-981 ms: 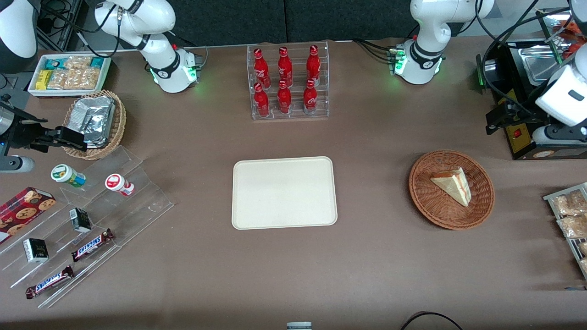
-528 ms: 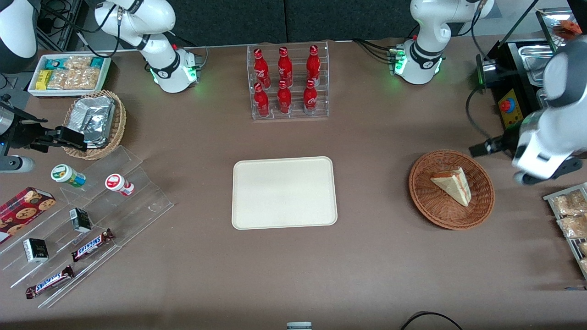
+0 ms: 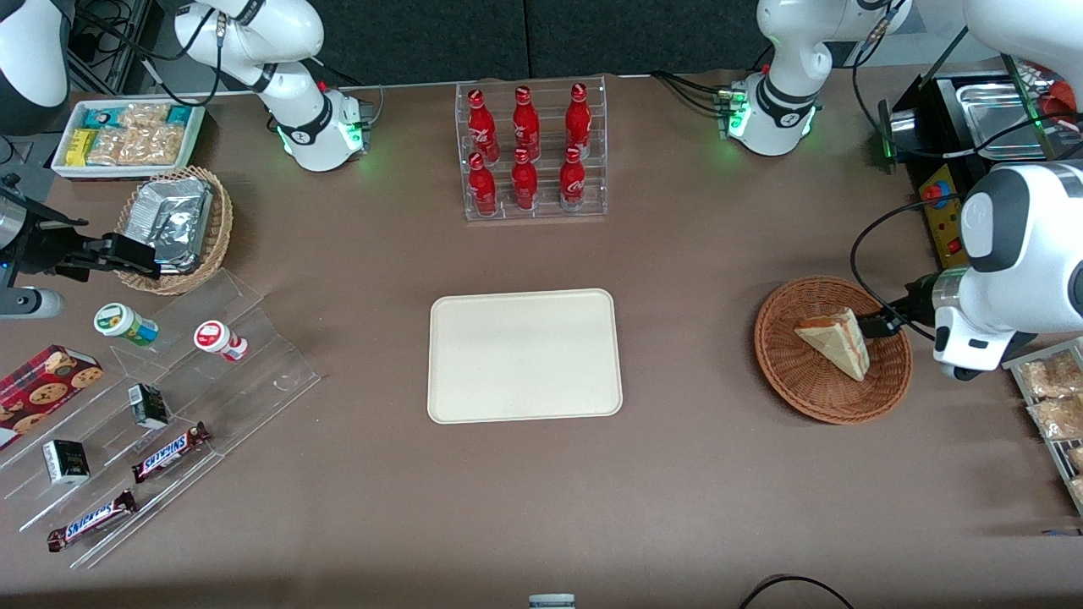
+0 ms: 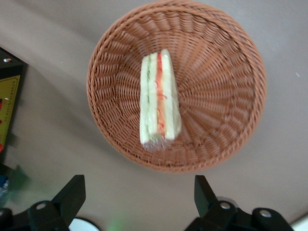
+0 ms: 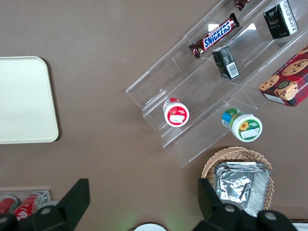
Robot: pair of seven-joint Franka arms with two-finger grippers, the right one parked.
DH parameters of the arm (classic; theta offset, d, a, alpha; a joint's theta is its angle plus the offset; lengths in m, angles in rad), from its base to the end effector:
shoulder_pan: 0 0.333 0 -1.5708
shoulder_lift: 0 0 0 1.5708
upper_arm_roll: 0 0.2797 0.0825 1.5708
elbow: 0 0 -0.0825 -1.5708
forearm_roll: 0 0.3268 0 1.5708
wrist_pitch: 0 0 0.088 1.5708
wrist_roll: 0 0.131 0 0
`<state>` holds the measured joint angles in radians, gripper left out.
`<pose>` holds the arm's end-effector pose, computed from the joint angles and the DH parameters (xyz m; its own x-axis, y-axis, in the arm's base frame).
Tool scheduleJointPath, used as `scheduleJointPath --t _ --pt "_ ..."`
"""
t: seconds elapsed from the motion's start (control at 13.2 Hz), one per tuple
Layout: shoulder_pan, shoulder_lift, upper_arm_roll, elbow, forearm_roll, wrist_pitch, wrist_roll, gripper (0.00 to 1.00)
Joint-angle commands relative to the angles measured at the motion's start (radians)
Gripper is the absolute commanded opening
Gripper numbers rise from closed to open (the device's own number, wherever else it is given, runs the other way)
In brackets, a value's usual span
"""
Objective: Place sandwich from basket to tray
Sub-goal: 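Lower the open left gripper and close it on the wrapped sandwich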
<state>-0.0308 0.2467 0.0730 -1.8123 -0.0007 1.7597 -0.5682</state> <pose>0.5207 0.0204 0.3529 0.7830 0.5743 -0.2387 0.5477 -0.8186 -0.1728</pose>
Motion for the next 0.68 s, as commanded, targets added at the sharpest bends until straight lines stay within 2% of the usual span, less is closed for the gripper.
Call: scheduleJointPath --t 0.0,0.23,0.38,0.6 --pt "-0.001 -0.047 0.020 -0.145 -0.018 0.163 -0.080 1.00" --pt "-0.001 -0.037 0.042 -0.245 -0.096 0.349 -0.119 1.00" --pt "-0.003 0.009 0.042 -0.248 -0.149 0.389 -0.122 1.00" --pt "-0.004 0.071 0.042 -0.266 -0.168 0.444 -0.122 1.00"
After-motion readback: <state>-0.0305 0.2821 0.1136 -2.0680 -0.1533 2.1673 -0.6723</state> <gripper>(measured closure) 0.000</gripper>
